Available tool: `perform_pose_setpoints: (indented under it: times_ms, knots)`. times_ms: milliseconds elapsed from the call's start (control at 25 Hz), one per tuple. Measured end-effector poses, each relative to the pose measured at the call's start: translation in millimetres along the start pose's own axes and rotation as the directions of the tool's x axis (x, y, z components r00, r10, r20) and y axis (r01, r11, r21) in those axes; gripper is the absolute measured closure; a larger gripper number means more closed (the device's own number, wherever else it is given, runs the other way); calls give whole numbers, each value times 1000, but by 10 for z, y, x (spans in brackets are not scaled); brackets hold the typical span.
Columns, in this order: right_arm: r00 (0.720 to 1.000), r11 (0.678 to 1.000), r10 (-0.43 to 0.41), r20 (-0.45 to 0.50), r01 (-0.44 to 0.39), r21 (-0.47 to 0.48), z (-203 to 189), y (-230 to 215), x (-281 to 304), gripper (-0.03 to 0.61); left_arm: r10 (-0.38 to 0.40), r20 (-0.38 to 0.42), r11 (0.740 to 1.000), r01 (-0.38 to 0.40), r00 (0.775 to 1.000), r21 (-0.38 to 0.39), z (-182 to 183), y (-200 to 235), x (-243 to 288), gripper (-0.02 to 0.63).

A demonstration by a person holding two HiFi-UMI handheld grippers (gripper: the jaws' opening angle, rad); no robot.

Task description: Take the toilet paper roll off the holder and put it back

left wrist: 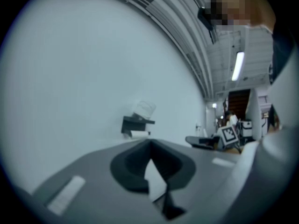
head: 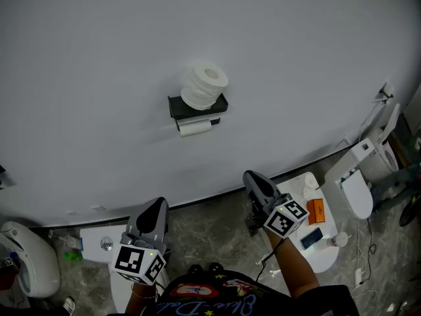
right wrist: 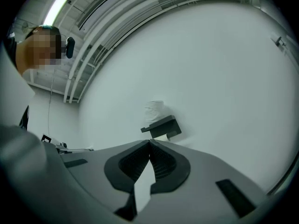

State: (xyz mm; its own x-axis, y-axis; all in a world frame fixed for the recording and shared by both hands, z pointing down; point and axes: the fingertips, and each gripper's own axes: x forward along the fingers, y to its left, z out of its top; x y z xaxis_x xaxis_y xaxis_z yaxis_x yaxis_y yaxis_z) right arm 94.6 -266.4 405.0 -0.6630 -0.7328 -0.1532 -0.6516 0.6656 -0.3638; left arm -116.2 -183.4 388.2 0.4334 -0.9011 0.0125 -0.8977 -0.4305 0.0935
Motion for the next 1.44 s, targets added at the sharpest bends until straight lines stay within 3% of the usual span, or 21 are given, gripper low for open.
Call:
perform_pose_setpoints:
  times_ms: [1440]
  knots:
    - [998, 998, -69, 4, 69, 9, -81, -26, -36, 563, 19, 6, 1000, -19, 1000, -12, -37, 34, -50, 615]
